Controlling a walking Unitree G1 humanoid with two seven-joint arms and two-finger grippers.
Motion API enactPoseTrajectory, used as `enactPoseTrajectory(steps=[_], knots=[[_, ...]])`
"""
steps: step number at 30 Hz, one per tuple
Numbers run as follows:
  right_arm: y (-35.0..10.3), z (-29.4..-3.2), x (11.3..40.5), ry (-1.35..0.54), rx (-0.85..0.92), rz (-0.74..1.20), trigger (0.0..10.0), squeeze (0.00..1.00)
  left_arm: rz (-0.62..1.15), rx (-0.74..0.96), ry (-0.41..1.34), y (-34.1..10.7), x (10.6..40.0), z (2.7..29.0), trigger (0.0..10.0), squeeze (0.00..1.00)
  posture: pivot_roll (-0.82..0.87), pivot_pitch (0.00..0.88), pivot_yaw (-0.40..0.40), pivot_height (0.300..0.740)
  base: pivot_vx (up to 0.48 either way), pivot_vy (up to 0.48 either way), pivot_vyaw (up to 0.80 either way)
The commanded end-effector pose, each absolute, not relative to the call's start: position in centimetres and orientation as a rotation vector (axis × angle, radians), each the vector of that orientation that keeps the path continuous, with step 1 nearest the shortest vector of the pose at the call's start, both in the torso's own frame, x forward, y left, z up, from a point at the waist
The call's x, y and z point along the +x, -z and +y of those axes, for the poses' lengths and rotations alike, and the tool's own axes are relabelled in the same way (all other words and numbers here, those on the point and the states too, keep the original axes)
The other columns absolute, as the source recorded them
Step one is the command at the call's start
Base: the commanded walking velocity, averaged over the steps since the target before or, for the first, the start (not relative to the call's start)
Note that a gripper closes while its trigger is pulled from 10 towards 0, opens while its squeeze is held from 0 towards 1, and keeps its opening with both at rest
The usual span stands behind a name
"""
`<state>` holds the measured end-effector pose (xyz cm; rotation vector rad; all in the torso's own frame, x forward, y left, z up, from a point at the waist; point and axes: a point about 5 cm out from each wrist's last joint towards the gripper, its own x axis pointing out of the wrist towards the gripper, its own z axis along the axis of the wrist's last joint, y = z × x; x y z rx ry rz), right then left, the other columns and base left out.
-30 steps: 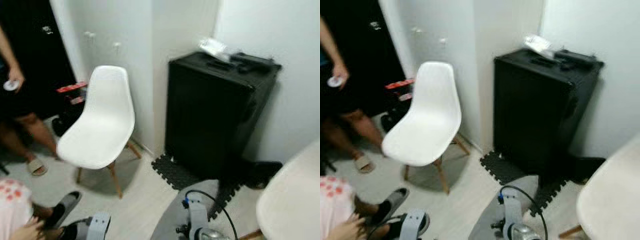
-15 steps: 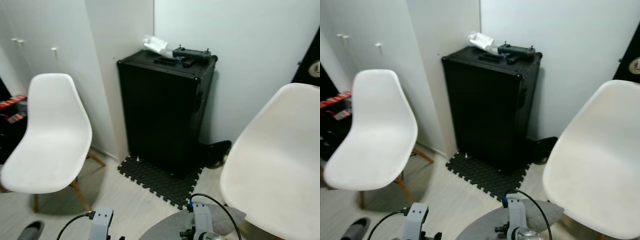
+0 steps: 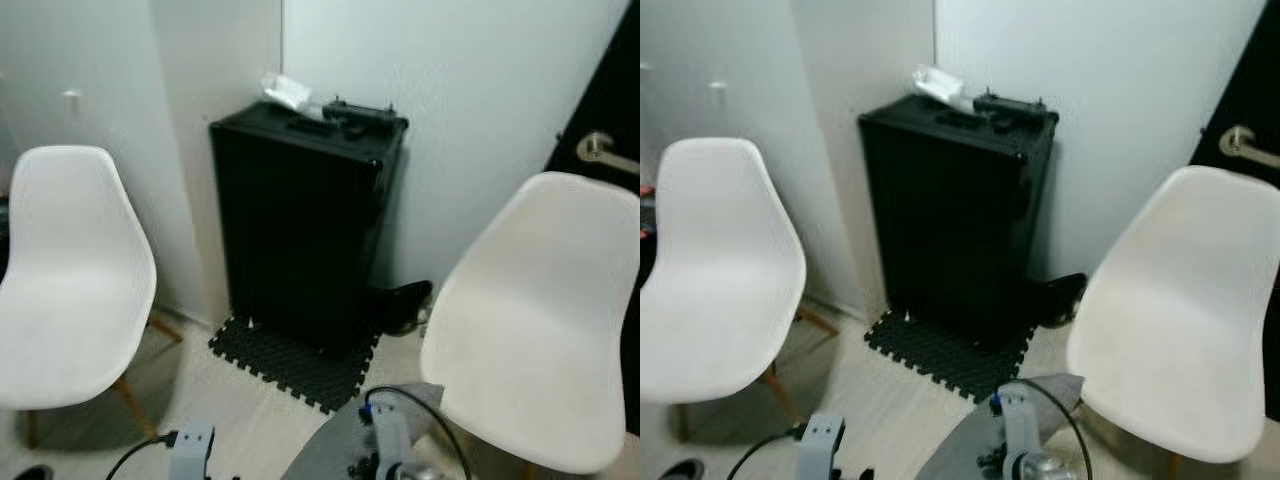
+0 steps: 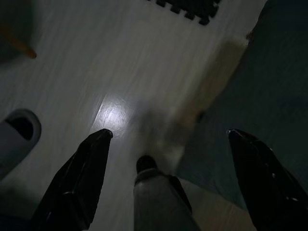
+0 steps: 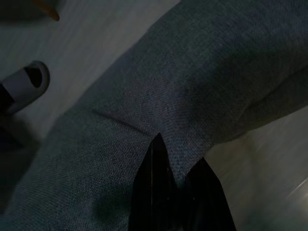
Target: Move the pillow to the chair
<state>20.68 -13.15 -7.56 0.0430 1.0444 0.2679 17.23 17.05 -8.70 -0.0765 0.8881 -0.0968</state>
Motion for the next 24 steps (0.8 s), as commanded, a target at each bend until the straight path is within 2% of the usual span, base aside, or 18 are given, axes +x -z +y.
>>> enactPoseTrajectory(steps=[1, 14, 19, 24], knots=[[7.2, -13.7, 21.3, -0.265, 0.017, 1.021, 10.0, 0.00, 0.866, -0.089, 0.089, 8.5, 17.7, 16.9, 10.0, 0.00, 0.05, 0.000, -0.042, 0.740, 0.000, 0.000, -0.61], [7.2, -13.4, 21.4, -0.279, 0.029, 1.012, 10.0, 0.00, 0.863, -0.100, 0.062, 8.6, 17.4, 16.9, 10.0, 0.00, 0.07, 0.005, -0.059, 0.740, 0.000, 0.000, -0.60], [6.6, -12.6, 22.3, -0.269, 0.090, 0.972, 10.0, 0.00, 0.865, -0.103, 0.053, 8.7, 17.2, 17.0, 10.0, 0.00, 0.07, 0.010, -0.063, 0.740, 0.000, 0.000, -0.60], [5.0, -11.7, 24.5, -0.278, 0.216, 0.884, 10.0, 0.00, 0.863, -0.103, 0.047, 8.7, 17.2, 17.0, 10.0, 0.00, 0.07, 0.018, -0.070, 0.740, 0.000, 0.000, -0.60]])
